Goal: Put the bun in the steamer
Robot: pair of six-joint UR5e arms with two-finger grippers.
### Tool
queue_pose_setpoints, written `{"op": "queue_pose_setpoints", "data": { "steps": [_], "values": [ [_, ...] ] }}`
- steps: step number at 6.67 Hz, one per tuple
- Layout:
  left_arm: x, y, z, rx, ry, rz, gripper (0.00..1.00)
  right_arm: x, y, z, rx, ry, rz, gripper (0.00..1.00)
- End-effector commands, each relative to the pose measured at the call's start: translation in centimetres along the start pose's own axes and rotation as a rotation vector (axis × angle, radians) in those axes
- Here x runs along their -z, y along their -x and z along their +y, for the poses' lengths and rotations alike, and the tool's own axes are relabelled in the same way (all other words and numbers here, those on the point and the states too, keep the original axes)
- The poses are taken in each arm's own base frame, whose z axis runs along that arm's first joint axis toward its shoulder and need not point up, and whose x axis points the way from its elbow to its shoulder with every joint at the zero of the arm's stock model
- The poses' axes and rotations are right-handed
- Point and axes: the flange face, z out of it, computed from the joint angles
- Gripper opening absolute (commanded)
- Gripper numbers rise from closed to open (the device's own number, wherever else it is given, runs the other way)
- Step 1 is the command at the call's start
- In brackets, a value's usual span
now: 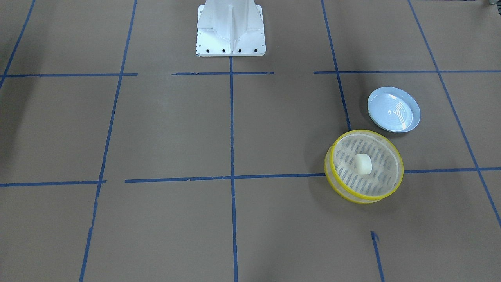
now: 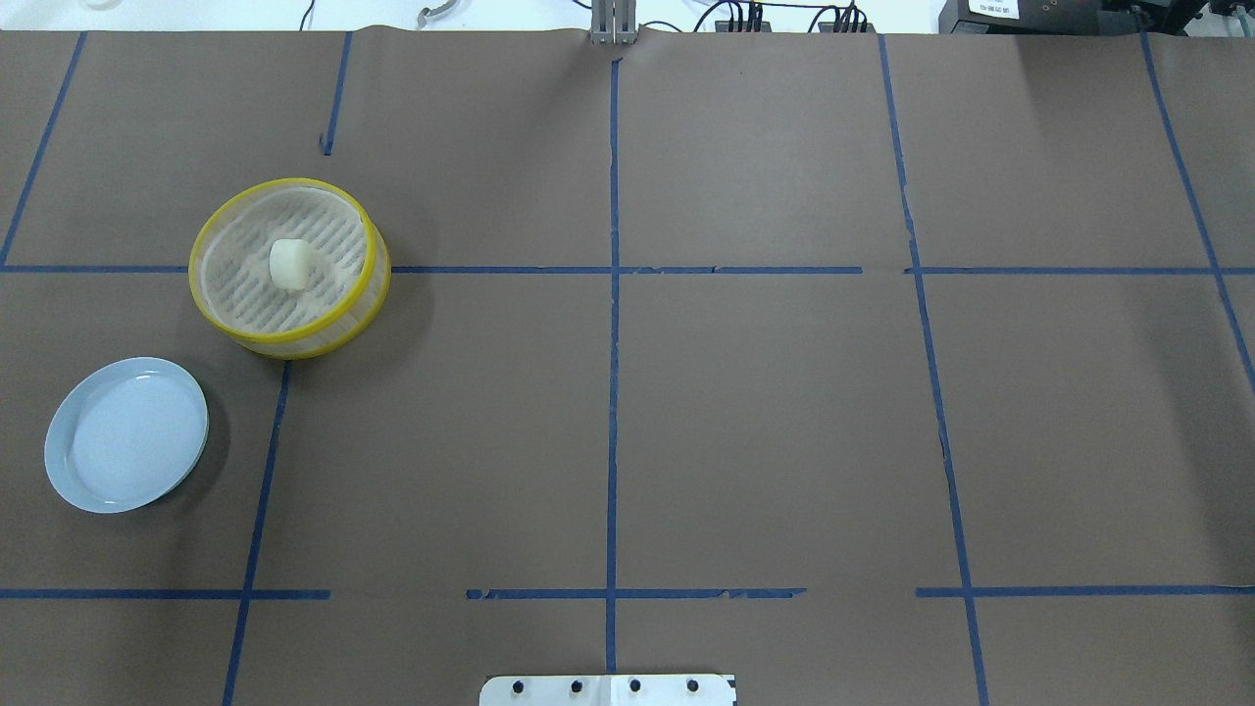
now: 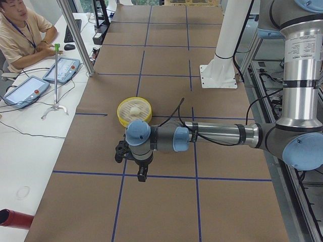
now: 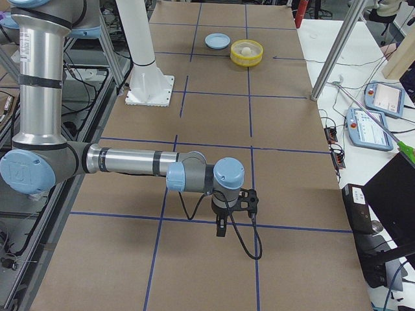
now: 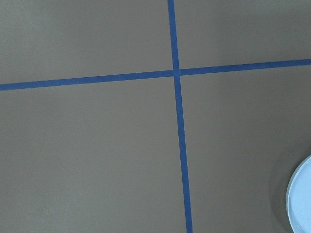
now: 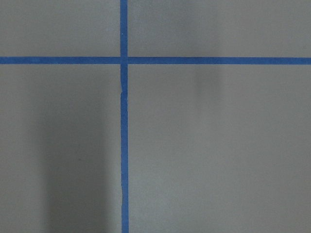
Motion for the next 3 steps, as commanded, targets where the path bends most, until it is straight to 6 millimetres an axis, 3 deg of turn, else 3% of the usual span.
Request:
{"op": "queue_pose_setpoints", "data": {
  "steps": [1, 3],
  "values": [
    [0.05, -0.05, -0.08, -0.001, -0.001, 0.001, 1.00, 0.00, 0.00, 0.00, 0.000, 0.000, 0.000, 1.00],
    [0.60, -0.66, -0.83, -0.015, -0.013, -0.001, 1.00, 0.00, 0.00, 0.00, 0.000, 0.000, 0.000, 1.00]
  ]
}}
